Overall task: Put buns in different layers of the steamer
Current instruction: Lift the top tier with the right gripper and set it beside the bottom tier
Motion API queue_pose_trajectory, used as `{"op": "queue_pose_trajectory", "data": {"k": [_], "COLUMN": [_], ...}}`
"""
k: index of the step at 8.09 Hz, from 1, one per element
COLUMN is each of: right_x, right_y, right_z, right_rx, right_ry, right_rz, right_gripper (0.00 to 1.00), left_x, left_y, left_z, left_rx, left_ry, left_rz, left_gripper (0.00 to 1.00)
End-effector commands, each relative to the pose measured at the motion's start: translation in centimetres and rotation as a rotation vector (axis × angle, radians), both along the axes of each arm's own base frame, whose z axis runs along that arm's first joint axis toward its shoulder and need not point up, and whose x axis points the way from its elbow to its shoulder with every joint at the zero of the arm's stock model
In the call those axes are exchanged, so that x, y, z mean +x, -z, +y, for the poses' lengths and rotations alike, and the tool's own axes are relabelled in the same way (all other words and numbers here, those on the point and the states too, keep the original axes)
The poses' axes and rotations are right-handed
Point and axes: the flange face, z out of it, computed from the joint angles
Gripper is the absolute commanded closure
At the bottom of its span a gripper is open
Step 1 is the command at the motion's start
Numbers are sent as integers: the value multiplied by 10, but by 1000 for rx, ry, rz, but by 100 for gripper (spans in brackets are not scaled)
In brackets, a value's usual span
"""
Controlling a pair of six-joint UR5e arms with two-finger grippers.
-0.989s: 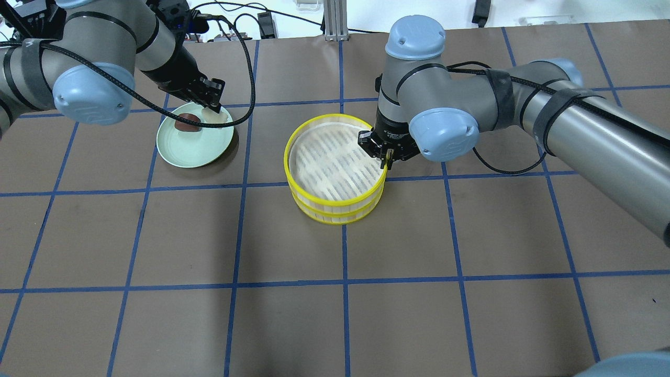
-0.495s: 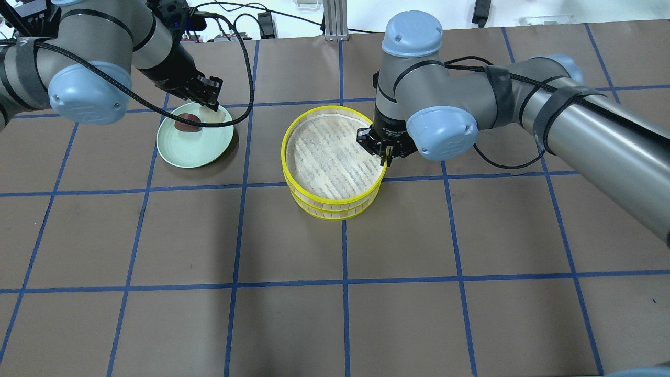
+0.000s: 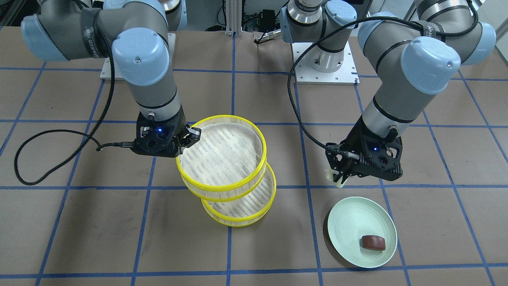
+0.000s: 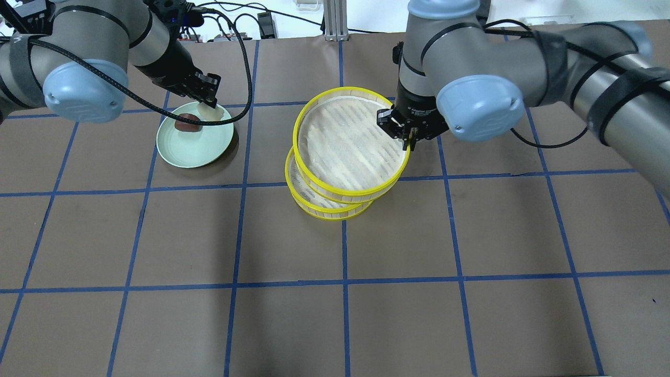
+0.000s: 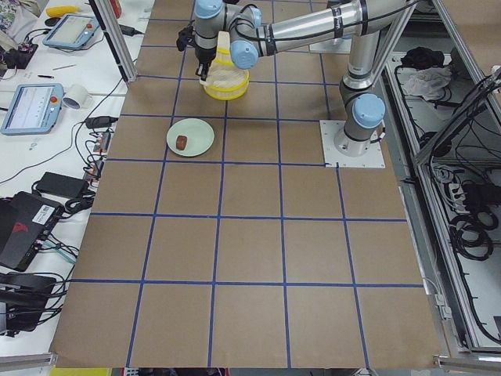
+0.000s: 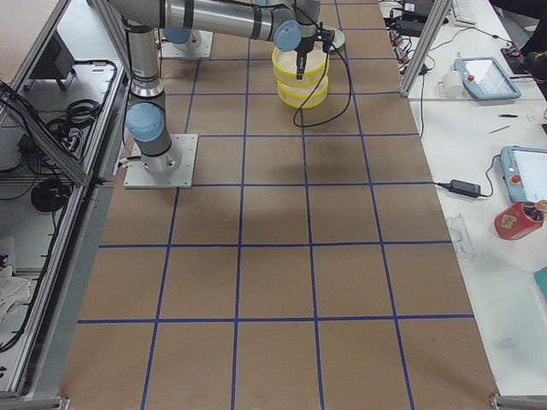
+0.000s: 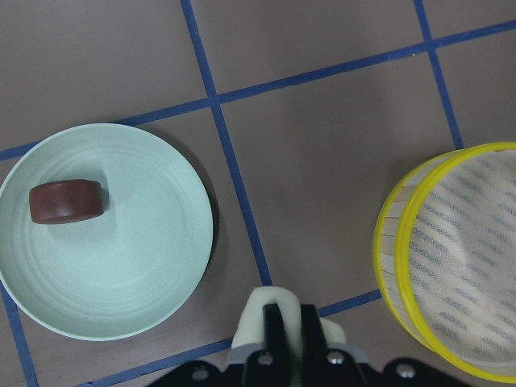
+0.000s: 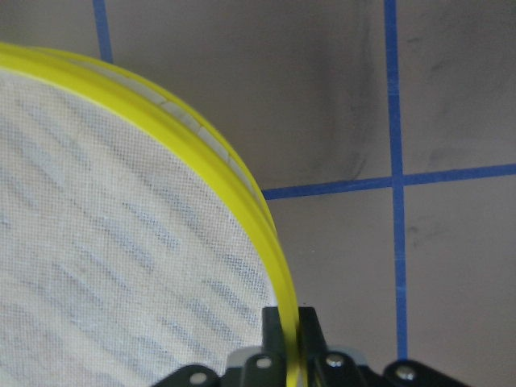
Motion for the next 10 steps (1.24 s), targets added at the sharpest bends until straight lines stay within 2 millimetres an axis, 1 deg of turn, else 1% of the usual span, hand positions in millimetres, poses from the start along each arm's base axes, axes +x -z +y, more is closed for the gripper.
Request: {"op": "queue_pose_trajectory", "data": {"k": [1,2,3,4,5,6,7,8,10], "right_x": [-43,-62,-83,-93,-99,-101,-101,-101,-104], "right_y": [-66,-87,-102,-111,-128,-135,-136,-134,-130], "right_z": [16,22,27,41,58,67,71,69,73], "right_rx": [21,-5,-17,20,23,58,83,89,130], "right_ry": [-40,-38,-7,-63,-92,-92,-96,-96,-107], "right_rz": [6,2,-6,4,43,49,54,54,83], "right_gripper": [97,97,97,96,96,96,97,97,97], "left_x": [1,1,7,11,10,6,3,-5,-21], "left_y": [-2,-5,-8,-9,-8,-6,-2,0,3], "left_z": [1,1,1,1,2,2,2,3,4], "left_rx": [-4,-8,-14,-15,-9,-3,7,12,17], "left_ry": [-1,-1,-11,-19,-18,-23,-46,-41,-25], "left_rz": [0,-1,2,3,7,15,24,27,30], "left_gripper": [100,100,100,100,100,100,100,100,100]}}
